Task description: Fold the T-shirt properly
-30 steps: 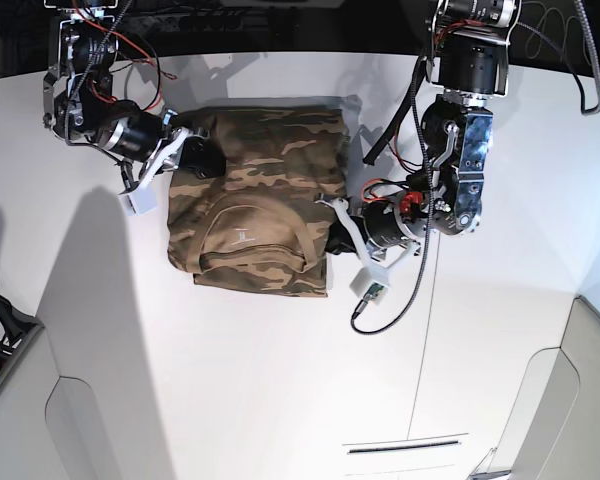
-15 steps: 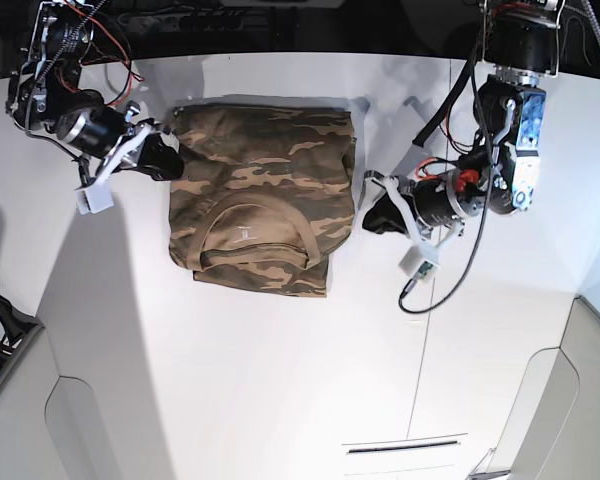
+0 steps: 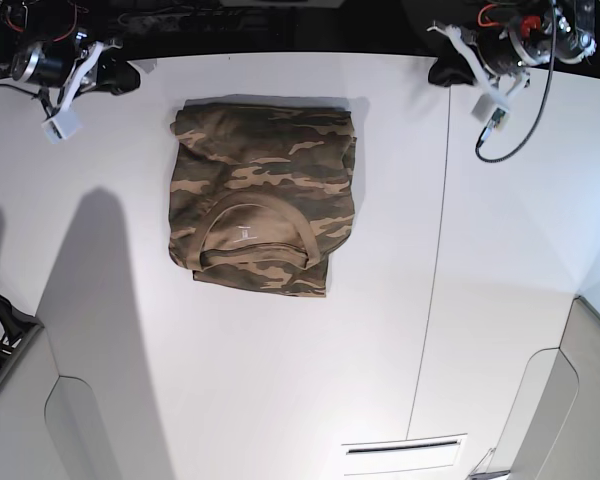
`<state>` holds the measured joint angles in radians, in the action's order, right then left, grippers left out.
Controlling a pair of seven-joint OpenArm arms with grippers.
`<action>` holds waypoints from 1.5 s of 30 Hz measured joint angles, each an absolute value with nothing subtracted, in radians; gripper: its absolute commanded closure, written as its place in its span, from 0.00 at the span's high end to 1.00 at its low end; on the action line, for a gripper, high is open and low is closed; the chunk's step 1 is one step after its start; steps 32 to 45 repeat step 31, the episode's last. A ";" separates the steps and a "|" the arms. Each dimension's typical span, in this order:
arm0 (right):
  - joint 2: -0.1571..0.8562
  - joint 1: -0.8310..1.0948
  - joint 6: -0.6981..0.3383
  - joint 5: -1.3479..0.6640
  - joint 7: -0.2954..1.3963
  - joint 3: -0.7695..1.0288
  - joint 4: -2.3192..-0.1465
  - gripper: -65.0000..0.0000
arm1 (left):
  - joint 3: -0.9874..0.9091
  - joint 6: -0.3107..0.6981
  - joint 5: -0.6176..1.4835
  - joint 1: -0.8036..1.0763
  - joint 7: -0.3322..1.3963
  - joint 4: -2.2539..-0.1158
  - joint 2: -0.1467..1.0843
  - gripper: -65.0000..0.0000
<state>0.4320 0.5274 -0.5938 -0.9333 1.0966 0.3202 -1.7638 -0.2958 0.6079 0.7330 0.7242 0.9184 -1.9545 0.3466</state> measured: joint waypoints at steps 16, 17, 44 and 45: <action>0.432 0.872 -0.575 -0.710 0.979 0.115 -1.724 0.00 | -0.115 0.611 0.529 0.967 0.904 -1.700 0.353 0.00; 0.432 0.873 -0.564 -0.666 0.955 0.081 -1.697 0.00 | -0.075 0.601 0.495 0.948 0.907 -1.653 0.363 0.00; 0.389 0.495 -0.402 -0.424 0.868 -0.236 -0.989 0.00 | 0.407 0.366 0.352 0.479 0.807 -0.918 0.311 0.00; 0.389 0.495 -0.402 -0.424 0.868 -0.236 -0.989 0.00 | 0.407 0.366 0.352 0.479 0.807 -0.918 0.311 0.00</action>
